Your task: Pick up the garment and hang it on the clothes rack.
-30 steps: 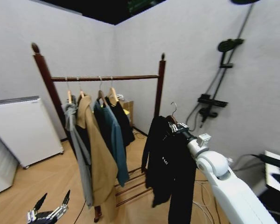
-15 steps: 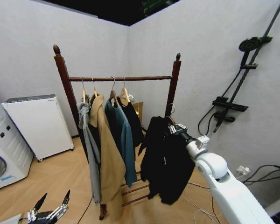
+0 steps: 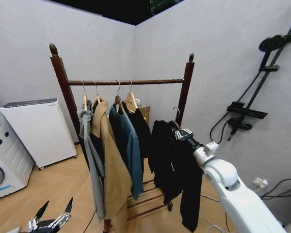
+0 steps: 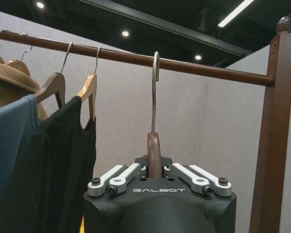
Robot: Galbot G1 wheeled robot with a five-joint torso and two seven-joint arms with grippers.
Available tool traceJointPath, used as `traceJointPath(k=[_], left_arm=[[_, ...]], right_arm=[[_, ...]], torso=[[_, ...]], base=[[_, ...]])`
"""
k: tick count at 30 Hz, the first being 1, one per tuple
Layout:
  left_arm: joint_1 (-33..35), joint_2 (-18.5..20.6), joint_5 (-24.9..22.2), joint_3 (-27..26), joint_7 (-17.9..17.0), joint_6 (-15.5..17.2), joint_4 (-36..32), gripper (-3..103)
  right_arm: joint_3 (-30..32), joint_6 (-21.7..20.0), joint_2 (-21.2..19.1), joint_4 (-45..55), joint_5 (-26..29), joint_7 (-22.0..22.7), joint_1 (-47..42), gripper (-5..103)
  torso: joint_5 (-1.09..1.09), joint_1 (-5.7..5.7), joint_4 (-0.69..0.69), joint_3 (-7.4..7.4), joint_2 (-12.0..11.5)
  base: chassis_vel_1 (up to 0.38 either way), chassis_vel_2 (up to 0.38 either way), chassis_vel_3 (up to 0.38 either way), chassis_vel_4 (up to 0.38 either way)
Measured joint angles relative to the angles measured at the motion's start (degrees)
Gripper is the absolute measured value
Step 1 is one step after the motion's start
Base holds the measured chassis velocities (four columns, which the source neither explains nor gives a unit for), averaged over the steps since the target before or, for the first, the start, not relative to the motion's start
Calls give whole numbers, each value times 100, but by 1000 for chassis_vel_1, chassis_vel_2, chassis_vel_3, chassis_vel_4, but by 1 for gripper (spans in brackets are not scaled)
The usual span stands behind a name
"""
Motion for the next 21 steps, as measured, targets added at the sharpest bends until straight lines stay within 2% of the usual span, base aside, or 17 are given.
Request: traceJointPath(k=[8,11,18,21], left_arm=[[0,0,0,0,0,0,0,100],[0,0,0,0,-1,0,0,100],[0,0,0,0,0,0,0,100],[0,0,0,0,1,0,0,100]], right_arm=[[2,-212,-62,122,241,226,92,10],[-7,-298,-145,14,335,265,362,10],[-235,-541,-400,-182,605,354,1221,10],[-515,-755,-501,-364,987,476,1805,10]], torso=[[0,-3,2,-1,1],[-1,-3,4,-1,1],[1,-2,-2,-1,1],[0,-2,-1,-1,1]], base=[[66,57,53,59],[77,61,22,44],[0,0,0,0],[0,0,0,0]])
